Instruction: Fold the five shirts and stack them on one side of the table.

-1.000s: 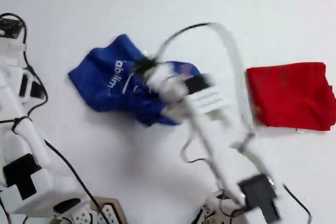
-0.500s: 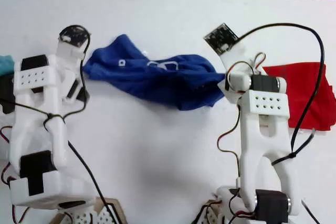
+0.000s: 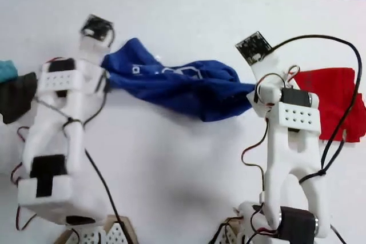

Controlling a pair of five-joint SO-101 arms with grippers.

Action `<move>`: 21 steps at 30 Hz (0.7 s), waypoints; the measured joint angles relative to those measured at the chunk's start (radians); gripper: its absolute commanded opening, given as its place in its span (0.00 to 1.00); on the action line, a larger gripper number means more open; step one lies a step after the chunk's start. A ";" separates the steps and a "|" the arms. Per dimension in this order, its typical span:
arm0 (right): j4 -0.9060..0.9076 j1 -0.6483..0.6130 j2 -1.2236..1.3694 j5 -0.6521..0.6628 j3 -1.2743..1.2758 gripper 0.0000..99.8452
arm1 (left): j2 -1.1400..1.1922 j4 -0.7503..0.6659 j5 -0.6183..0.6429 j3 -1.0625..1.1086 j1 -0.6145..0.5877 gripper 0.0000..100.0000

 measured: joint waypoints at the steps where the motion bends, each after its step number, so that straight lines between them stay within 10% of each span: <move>1: 0.000 0.000 0.000 0.000 0.000 0.02 | 0.029 -0.008 0.009 -0.011 0.009 0.26; 21: 0.000 -0.057 -0.002 0.002 0.041 0.02 | 0.302 0.331 -0.035 -0.483 0.020 0.26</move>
